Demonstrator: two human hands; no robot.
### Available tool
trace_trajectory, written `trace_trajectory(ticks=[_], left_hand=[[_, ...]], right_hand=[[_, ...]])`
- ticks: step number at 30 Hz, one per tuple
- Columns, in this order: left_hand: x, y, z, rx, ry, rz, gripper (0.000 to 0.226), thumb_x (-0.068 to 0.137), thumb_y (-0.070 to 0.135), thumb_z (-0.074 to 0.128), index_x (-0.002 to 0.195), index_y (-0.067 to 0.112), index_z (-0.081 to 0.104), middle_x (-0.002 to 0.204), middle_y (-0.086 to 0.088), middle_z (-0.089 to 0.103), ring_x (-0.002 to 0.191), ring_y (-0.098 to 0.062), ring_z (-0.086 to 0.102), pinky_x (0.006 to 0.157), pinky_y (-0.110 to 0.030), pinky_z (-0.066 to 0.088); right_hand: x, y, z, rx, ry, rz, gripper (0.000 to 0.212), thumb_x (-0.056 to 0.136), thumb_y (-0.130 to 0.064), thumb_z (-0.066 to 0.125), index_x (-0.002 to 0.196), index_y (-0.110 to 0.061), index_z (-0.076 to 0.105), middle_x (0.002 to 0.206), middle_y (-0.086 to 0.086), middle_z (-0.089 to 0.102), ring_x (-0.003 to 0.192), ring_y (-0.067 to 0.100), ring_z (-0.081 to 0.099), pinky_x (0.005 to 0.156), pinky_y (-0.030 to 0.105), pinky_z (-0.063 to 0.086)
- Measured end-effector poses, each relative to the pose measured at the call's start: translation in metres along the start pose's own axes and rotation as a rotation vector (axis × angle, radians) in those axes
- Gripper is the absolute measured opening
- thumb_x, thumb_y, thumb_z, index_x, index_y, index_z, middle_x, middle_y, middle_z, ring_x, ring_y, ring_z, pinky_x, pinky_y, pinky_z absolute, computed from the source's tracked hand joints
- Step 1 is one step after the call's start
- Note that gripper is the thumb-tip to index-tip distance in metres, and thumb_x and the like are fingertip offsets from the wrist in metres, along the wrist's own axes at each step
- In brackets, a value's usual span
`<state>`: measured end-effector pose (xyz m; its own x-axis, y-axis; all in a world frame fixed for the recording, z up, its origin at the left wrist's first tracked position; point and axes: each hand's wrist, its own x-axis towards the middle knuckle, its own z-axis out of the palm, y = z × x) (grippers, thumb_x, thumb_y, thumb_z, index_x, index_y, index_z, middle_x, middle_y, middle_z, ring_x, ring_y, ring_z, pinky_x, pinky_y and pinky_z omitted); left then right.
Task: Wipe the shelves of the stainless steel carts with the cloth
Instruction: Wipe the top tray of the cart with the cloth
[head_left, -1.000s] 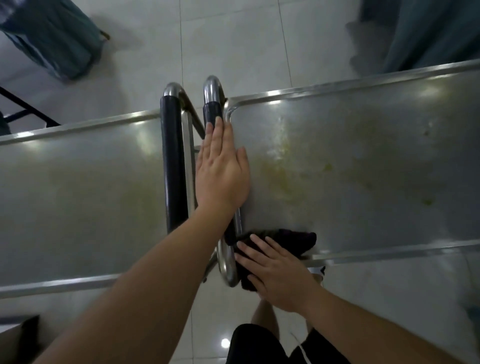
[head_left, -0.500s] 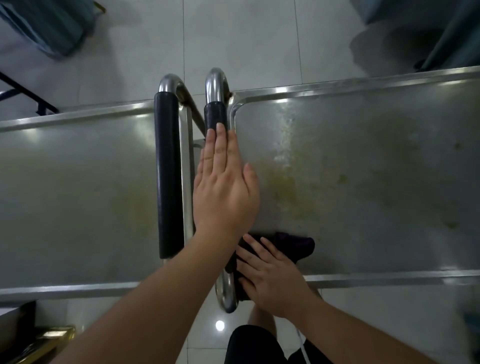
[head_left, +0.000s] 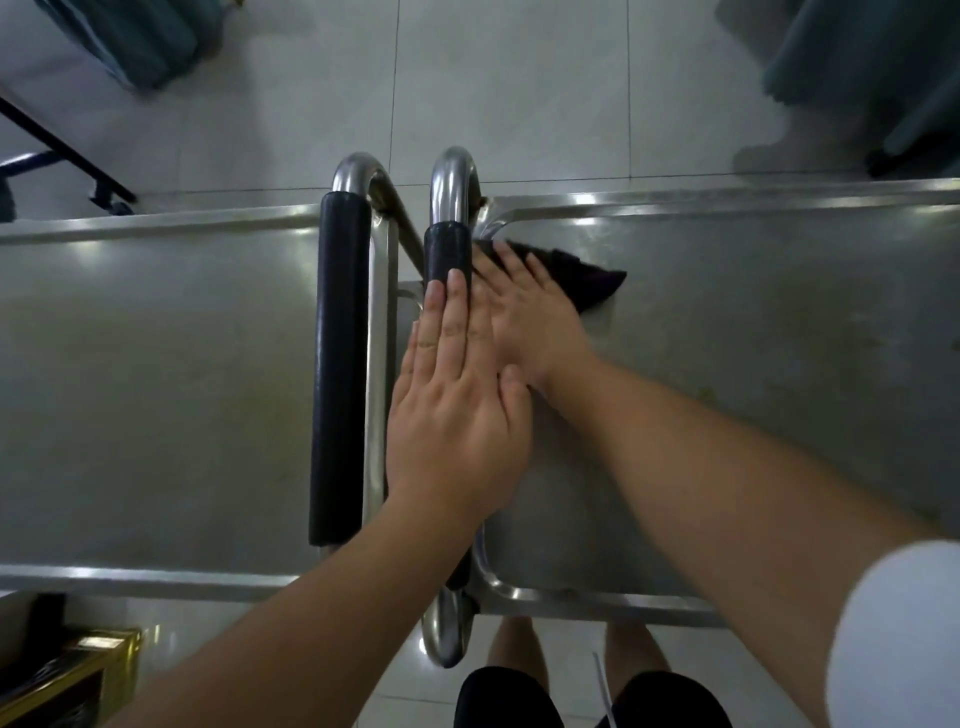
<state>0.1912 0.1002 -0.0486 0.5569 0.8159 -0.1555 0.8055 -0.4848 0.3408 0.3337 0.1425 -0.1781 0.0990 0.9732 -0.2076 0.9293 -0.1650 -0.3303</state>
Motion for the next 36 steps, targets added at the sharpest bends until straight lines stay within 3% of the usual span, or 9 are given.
trace_trajectory(ticks=[4,10,17,20,25,30,36], left_hand=[[0.002,-0.005,0.008,0.004,0.057,0.017,0.071,0.106,0.038,0.024,0.169,0.011,0.007,0.178,-0.004,-0.004,0.162,-0.011,-0.014,0.132,-0.034,-0.006],[0.004,-0.004,0.010,0.018,0.060,0.007,0.071,0.106,0.038,0.024,0.170,0.014,0.004,0.178,-0.002,-0.007,0.161,-0.009,-0.016,0.129,-0.028,-0.013],[0.002,-0.004,0.009,0.042,0.036,0.006,0.070,0.108,0.041,0.020,0.170,0.016,-0.003,0.177,0.001,-0.015,0.159,-0.008,-0.022,0.127,-0.029,-0.016],[0.003,-0.004,0.009,0.034,0.027,0.009,0.071,0.107,0.040,0.020,0.170,0.015,-0.001,0.177,0.001,-0.014,0.159,-0.008,-0.022,0.127,-0.030,-0.015],[0.003,-0.004,0.011,0.035,0.042,0.013,0.072,0.106,0.040,0.022,0.170,0.015,0.001,0.178,0.001,-0.011,0.160,-0.008,-0.020,0.127,-0.030,-0.013],[0.003,-0.003,0.011,0.038,0.041,0.022,0.073,0.105,0.041,0.019,0.169,0.013,-0.001,0.177,0.000,-0.013,0.159,-0.007,-0.022,0.126,-0.029,-0.015],[0.001,-0.001,0.011,0.089,0.049,0.033,0.071,0.108,0.038,0.020,0.169,0.011,-0.002,0.177,-0.004,-0.014,0.160,-0.011,-0.022,0.128,-0.031,-0.015]], right_hand=[[0.039,0.025,-0.017,-0.029,0.020,0.021,0.058,0.108,-0.053,0.015,0.165,-0.041,0.009,0.174,-0.016,0.002,0.161,0.018,-0.004,0.130,0.047,-0.001],[0.023,0.025,-0.014,0.021,0.010,0.048,0.060,0.107,-0.053,0.019,0.165,-0.041,0.014,0.175,-0.013,0.005,0.162,0.018,0.000,0.130,0.046,0.000],[-0.144,-0.017,0.039,0.016,-0.009,0.050,0.074,0.099,-0.070,0.032,0.164,-0.035,0.022,0.174,-0.007,0.015,0.162,0.024,0.000,0.129,0.056,0.004],[-0.234,-0.038,0.076,0.009,0.009,0.033,0.068,0.101,-0.067,0.041,0.160,-0.034,0.035,0.174,-0.007,0.015,0.162,0.026,0.005,0.126,0.059,0.014],[-0.318,-0.031,0.096,-0.042,0.007,0.042,0.064,0.105,-0.063,0.039,0.163,-0.037,0.030,0.175,-0.010,0.012,0.161,0.026,0.011,0.125,0.059,0.019],[-0.281,-0.007,0.081,-0.050,0.023,0.102,0.062,0.106,-0.059,0.033,0.164,-0.038,0.027,0.175,-0.010,0.013,0.162,0.024,0.009,0.126,0.058,0.015],[-0.152,0.058,0.022,-0.128,0.012,0.012,0.063,0.104,-0.060,0.033,0.162,-0.037,0.032,0.173,-0.009,0.019,0.161,0.023,0.011,0.128,0.055,0.013]])
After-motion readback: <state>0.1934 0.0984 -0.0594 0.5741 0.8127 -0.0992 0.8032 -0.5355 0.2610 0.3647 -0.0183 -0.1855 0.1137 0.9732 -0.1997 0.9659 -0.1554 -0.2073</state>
